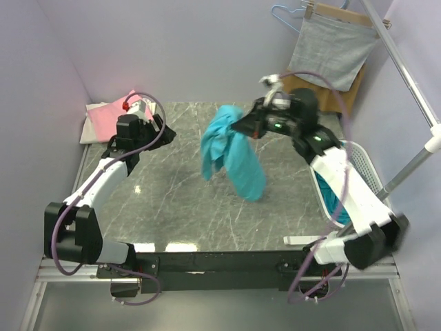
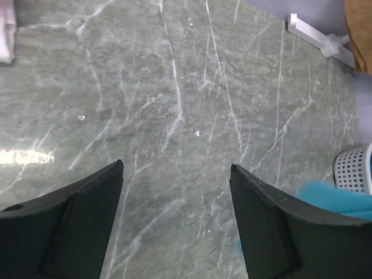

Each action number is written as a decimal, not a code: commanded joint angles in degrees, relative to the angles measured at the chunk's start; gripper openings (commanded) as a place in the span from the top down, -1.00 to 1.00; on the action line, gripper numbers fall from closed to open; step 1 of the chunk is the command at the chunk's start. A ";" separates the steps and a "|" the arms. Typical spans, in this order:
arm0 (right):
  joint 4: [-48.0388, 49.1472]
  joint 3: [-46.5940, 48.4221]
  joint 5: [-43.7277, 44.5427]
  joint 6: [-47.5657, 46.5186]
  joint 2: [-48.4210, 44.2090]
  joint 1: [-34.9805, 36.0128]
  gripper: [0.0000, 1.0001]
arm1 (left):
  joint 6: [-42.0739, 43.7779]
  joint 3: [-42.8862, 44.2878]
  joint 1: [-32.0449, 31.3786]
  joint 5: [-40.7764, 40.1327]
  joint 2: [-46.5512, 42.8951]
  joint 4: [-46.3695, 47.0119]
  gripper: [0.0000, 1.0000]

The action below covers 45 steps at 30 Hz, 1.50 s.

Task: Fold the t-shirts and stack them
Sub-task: Move the tshirt to the center of the board, then flatten out the tshirt

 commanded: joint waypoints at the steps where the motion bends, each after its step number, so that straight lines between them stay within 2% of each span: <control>1: 1.61 4.47 -8.38 0.77 9.87 6.41 1.00 | -0.79 -2.01 0.47 -2.19 -4.99 1.32 -0.61; 3: -2.60 7.45 -1.91 -0.54 15.85 7.31 0.98 | -0.53 -2.81 0.47 -2.54 -5.61 0.44 -0.66; 4: -3.92 7.82 1.52 -0.90 17.61 7.23 0.55 | -0.44 -3.07 0.47 -2.55 -6.05 0.09 -0.69; 5: -5.42 7.99 6.60 -0.90 20.76 6.79 0.43 | -0.44 -3.94 0.47 -2.28 -6.22 0.09 -0.74; 6: -6.65 9.21 19.26 -1.08 22.44 6.35 0.42 | -0.35 -4.65 0.56 -1.15 -6.57 0.69 -0.75; 7: -7.71 9.83 24.78 -0.64 23.94 6.00 -0.01 | -0.44 -5.44 0.47 -0.44 -7.19 1.31 -0.76; 8: -10.15 10.45 31.11 -0.03 26.83 4.86 -0.13 | -0.44 -7.36 0.47 0.43 -7.63 2.01 -0.81; 9: -11.74 12.37 39.09 0.41 27.99 4.51 -0.15 | -0.53 -8.42 0.38 2.71 -8.07 4.28 -0.84; 10: -13.33 12.91 42.04 0.76 28.87 4.15 -0.34 | -0.44 -9.65 0.21 3.86 -9.12 5.26 -0.85; 12: -14.31 11.00 45.57 0.77 28.00 4.15 -0.44 | -0.53 -12.47 -0.32 5.10 -9.74 6.50 -0.85; 13: -12.92 9.33 45.41 0.25 26.95 4.15 -0.55 | -0.53 -13.26 -0.76 5.28 -10.18 6.68 -0.83; 15: -11.24 3.73 42.44 0.24 23.09 4.32 -0.61 | -0.70 -15.19 -2.33 4.41 -9.92 7.20 -0.80; 16: -9.67 1.69 37.63 0.07 21.94 4.50 -0.61 | -0.97 -15.64 -2.95 4.05 -9.05 7.55 -0.79; 23: -8.34 -10.45 27.93 1.73 18.07 9.42 -0.62 | -1.14 -16.78 -8.14 0.89 -1.40 10.54 -0.72; 29: -5.78 -13.89 27.39 2.96 20.26 15.75 -0.63 | -1.58 -14.85 -9.29 -3.68 5.98 12.66 -0.73; 34: -6.13 -10.56 29.14 2.70 24.91 18.21 -0.61 | -1.58 -12.48 -9.72 -5.88 9.94 13.35 -0.69; 37: -7.18 -7.66 31.16 2.00 28.24 18.74 -0.54 | -1.32 -11.60 -9.73 -6.59 11.26 13.97 -0.47; 38: -7.89 -5.91 32.30 1.65 29.22 18.65 -0.52 | -1.23 -11.16 -9.73 -6.68 11.79 13.71 -0.24; 40: -9.29 -4.23 34.93 0.60 31.41 18.74 -0.22 | -0.88 -9.33 -9.73 -6.94 13.63 11.78 0.03; 41: -9.65 -3.44 35.73 0.16 31.69 18.57 0.07 | -0.88 -8.88 -9.73 -7.03 13.99 11.17 0.36; 42: -9.91 -3.26 36.35 -0.80 31.51 18.56 0.75 | -0.97 -8.61 -9.73 -7.38 14.42 10.64 0.58; 43: -11.04 -3.08 38.79 -1.16 30.38 18.56 1.00 | -1.06 -8.17 -9.73 -8.42 14.25 9.07 0.80; 44: -11.75 -3.43 40.21 -1.25 29.15 18.65 1.00 | -1.23 -8.00 -9.73 -8.96 13.82 8.09 0.98; 45: -12.19 -4.13 41.53 -1.78 27.40 18.65 1.00 | -1.14 -7.91 -9.73 -9.48 11.99 6.87 0.98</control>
